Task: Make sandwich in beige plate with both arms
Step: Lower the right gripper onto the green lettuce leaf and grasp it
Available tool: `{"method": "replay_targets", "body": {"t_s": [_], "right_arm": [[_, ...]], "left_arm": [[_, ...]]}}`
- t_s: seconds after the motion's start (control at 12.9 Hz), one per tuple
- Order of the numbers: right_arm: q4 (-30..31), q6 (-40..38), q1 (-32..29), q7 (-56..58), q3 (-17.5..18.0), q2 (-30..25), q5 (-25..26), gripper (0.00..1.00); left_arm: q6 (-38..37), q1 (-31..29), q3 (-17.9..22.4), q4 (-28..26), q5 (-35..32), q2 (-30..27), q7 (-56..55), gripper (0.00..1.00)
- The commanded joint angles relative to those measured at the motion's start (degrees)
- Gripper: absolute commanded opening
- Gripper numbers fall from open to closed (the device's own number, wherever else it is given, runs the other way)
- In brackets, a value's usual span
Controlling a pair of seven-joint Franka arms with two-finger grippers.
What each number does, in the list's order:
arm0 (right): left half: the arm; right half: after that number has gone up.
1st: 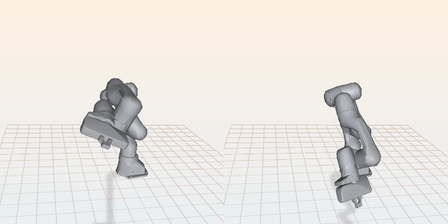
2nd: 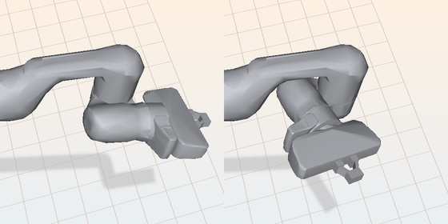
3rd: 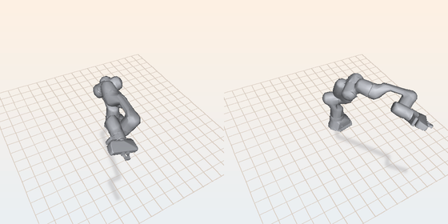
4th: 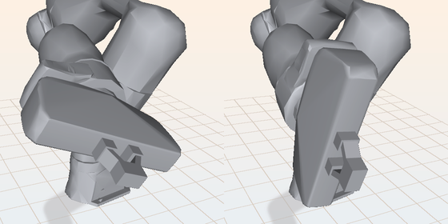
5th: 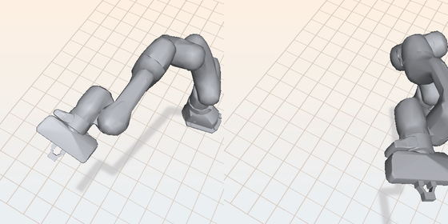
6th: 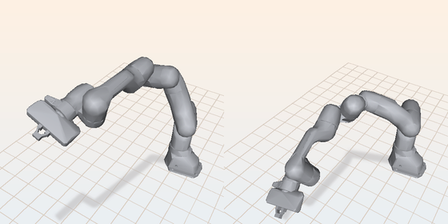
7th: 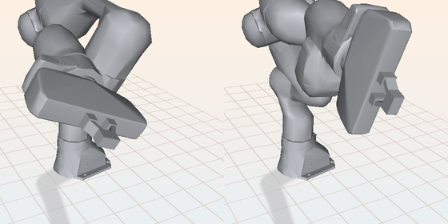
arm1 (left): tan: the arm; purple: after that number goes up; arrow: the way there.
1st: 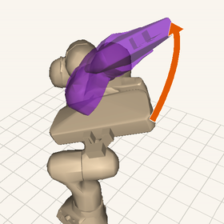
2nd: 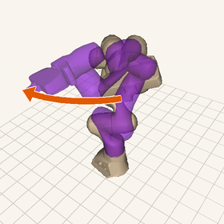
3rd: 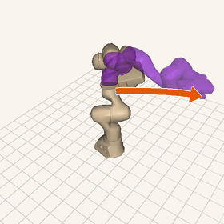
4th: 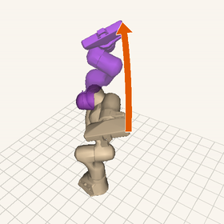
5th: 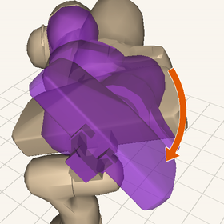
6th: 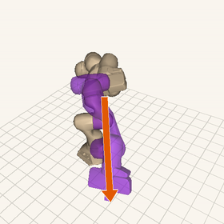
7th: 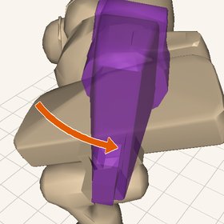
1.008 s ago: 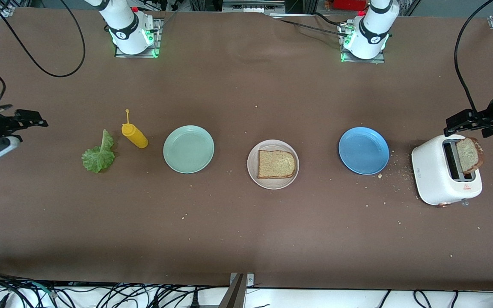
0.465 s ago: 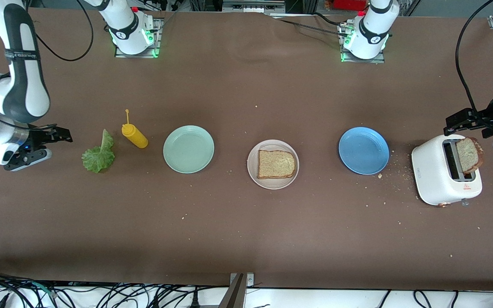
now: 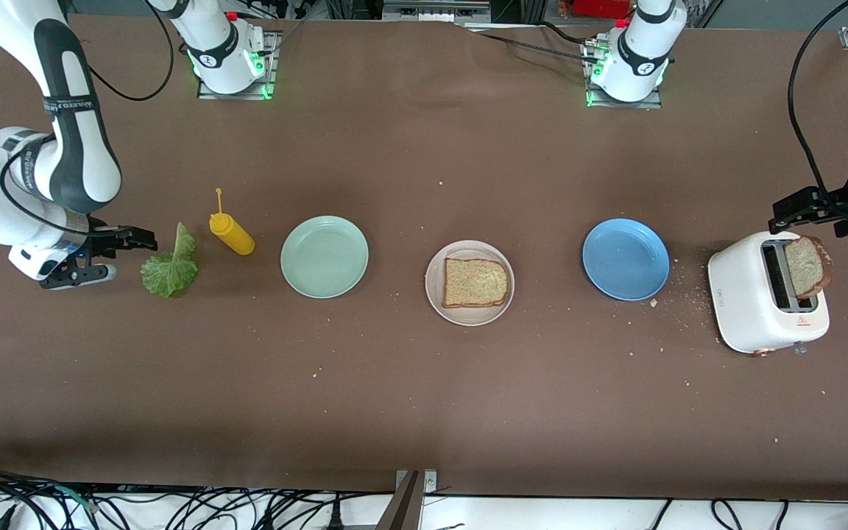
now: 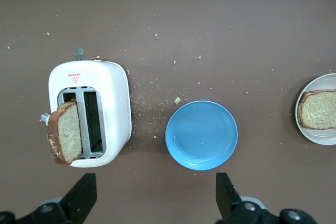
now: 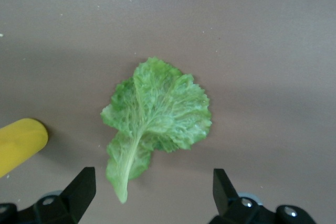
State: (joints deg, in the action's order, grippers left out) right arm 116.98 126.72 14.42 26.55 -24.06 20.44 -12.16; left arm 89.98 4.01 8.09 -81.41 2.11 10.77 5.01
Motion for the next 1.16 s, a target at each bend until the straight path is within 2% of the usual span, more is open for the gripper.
{"method": "replay_targets", "body": {"t_s": [0.0,0.23,0.54,0.62,0.7,0.78,0.85,1.09], "right_arm": [[0.9,3.1,0.8,-3.5,0.6,2.6,-1.1,0.99],[0.9,4.1,2.5,-6.1,0.7,6.1,-1.1,0.99],[0.9,4.2,3.2,-8.2,0.7,7.7,-1.6,0.99],[0.9,4.2,3.2,-8.1,1.3,8.0,-2.7,0.88],[0.9,4.2,3.2,-8.0,1.5,8.1,-2.7,0.59],[0.9,4.1,3.2,-7.5,1.5,8.1,-2.7,0.20],[0.9,4.1,3.2,-7.3,1.5,8.1,-2.7,0.02],[0.9,4.1,3.2,-7.1,1.5,8.6,-2.7,0.00]], "left_arm": [[-0.2,-1.3,0.2,0.1,3.8,-0.3,1.8,1.00],[-0.2,-1.5,-0.1,0.2,3.0,-0.4,1.8,1.00],[-0.2,-1.6,0.1,0.2,2.7,-0.5,1.8,1.00],[-0.2,-1.6,0.1,0.2,2.7,-0.5,1.8,1.00],[-0.2,-1.5,0.0,0.2,2.6,-0.5,1.8,1.00],[-0.5,-1.5,-0.3,0.2,2.6,-0.7,1.7,1.00],[-0.7,-1.5,-0.3,0.2,2.6,-1.4,1.7,1.00],[-0.7,-0.9,-0.5,0.0,2.1,-1.7,1.6,1.00]]}}
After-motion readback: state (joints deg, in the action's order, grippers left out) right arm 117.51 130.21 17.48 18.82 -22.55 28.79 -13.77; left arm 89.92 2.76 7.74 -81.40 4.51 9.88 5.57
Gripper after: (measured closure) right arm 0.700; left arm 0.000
